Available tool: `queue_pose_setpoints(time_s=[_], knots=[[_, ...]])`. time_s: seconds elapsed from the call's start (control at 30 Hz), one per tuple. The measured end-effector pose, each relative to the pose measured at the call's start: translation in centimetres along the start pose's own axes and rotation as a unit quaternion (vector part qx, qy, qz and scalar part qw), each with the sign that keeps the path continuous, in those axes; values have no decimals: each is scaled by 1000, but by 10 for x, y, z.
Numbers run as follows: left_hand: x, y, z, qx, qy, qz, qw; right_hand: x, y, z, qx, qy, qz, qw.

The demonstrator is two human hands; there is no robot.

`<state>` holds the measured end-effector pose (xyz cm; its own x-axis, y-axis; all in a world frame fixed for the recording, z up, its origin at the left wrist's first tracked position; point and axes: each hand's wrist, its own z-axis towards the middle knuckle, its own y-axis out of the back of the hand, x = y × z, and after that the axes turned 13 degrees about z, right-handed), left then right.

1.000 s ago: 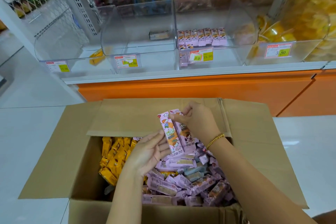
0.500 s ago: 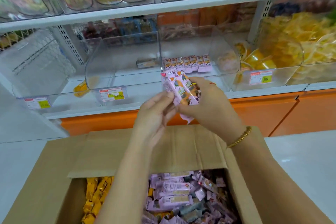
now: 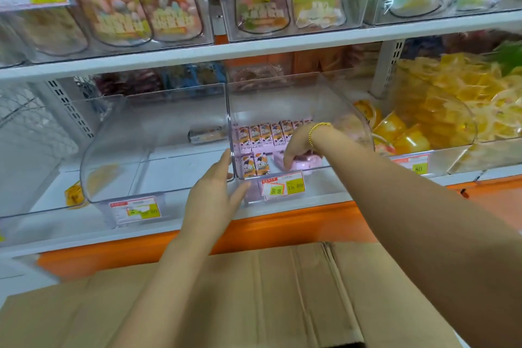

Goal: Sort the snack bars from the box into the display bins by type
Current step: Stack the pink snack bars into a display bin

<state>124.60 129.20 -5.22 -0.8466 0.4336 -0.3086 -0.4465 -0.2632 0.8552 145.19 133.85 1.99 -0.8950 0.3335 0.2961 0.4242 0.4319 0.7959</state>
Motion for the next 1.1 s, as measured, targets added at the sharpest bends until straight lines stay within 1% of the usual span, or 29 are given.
queue_pose_setpoints(time_s=[0.07,0.17,0.2,0.3,0.33,0.4,0.43,0.5,0.53,0.57,0.6,0.63,0.7,0.73,0.77,0.8,0.83,0.87,0.93,0.97,1.0,1.03,1.1], knots=[[6,-2,-3,-8,-8,11,1000,8,-12,12,7,0,-6,1000],[17,-8,-7,-10,-34,28,999,13,-24,25,-25,18,-39,999],[19,-11,-8,-12,-39,33,999,12,-25,26,-31,23,-29,999],[21,-16,-8,-15,-35,33,999,7,-24,25,-27,23,71,997],[19,-16,-9,-14,-32,32,999,6,-25,21,-31,25,86,995],[14,-12,-13,-12,-25,16,999,5,-26,13,-86,31,88,992],[10,-9,-16,-21,-21,-4,1000,5,-28,7,-137,45,99,985],[1,0,-31,-48,3,-64,997,3,-33,-10,-234,80,158,956],[-3,5,-43,-70,23,-99,992,3,-38,-24,-273,106,180,939],[-6,11,-57,-91,41,-125,987,2,-45,-40,-291,137,187,928],[-8,14,-72,-105,59,-144,982,2,-55,-57,-284,170,197,923],[-8,16,-89,-112,75,-150,979,2,-67,-75,-259,202,213,920],[-2,18,-129,-90,109,-143,979,1,-96,-111,-193,249,232,920],[2,16,-149,-67,137,-146,977,-1,-113,-122,-156,254,232,926],[8,10,-166,-37,168,-152,973,-3,-132,-127,-108,243,225,937],[15,3,-187,-8,197,-148,969,-6,-154,-131,-42,223,203,953],[21,-4,-209,19,226,-129,965,-10,-178,-133,33,200,166,965],[28,-12,-230,41,252,-114,960,-15,-202,-133,111,177,130,969],[41,-27,-267,69,312,-100,942,-27,-254,-126,240,132,82,958],[45,-34,-284,89,346,-98,929,-34,-279,-121,274,121,59,952],[50,-41,-297,120,373,-93,915,-42,-303,-116,279,113,37,953],[52,-46,-307,157,394,-80,902,-50,-326,-110,261,104,23,959],[58,-58,-321,224,400,-56,887,-63,-361,-103,203,84,29,975]])
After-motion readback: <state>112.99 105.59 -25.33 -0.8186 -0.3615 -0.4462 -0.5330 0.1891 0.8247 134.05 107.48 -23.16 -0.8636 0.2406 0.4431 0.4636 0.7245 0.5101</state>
